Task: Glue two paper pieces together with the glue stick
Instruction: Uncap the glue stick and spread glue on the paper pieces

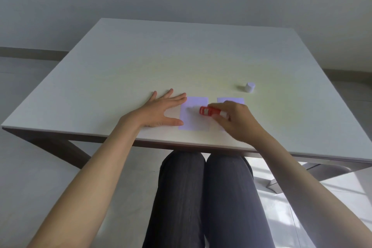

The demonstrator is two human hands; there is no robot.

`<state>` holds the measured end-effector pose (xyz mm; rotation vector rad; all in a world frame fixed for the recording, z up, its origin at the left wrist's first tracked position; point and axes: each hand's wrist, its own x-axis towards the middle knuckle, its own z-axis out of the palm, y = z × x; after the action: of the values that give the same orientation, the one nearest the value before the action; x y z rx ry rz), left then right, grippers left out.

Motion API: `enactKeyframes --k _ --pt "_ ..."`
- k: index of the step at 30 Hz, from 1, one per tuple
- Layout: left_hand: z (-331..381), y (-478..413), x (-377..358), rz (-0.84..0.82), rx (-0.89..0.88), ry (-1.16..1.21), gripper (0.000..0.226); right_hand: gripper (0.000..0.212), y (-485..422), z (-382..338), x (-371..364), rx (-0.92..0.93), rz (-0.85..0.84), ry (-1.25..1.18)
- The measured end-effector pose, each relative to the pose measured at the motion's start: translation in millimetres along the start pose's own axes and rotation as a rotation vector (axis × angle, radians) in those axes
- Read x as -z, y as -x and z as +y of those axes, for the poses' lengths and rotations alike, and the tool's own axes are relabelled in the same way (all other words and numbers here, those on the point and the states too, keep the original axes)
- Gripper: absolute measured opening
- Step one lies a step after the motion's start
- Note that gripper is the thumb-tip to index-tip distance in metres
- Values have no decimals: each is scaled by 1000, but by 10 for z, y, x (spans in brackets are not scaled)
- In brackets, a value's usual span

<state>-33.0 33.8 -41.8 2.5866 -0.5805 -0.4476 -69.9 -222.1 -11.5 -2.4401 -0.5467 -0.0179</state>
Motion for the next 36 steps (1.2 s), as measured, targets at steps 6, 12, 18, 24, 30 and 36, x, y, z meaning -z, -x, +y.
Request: enactKeyframes --k 6,12,18,24,30,36 --pt "28 17 20 -12 -12 -32 80 24 -79 93 20 -111 111 45" --pt "27 16 19 -2 -11 -36 80 26 86 67 97 44 -131 -43" --pt "10 17 9 -8 -7 -11 80 25 85 128 219 -64 -9 6" --pt "17 25 9 0 -10 -3 79 24 174 175 313 -73 -60 -25" --pt "30 38 7 3 -5 -26 78 23 191 73 273 -26 -65 -36" --pt "43 50 8 4 -2 -18 78 25 21 56 370 -184 314 29"
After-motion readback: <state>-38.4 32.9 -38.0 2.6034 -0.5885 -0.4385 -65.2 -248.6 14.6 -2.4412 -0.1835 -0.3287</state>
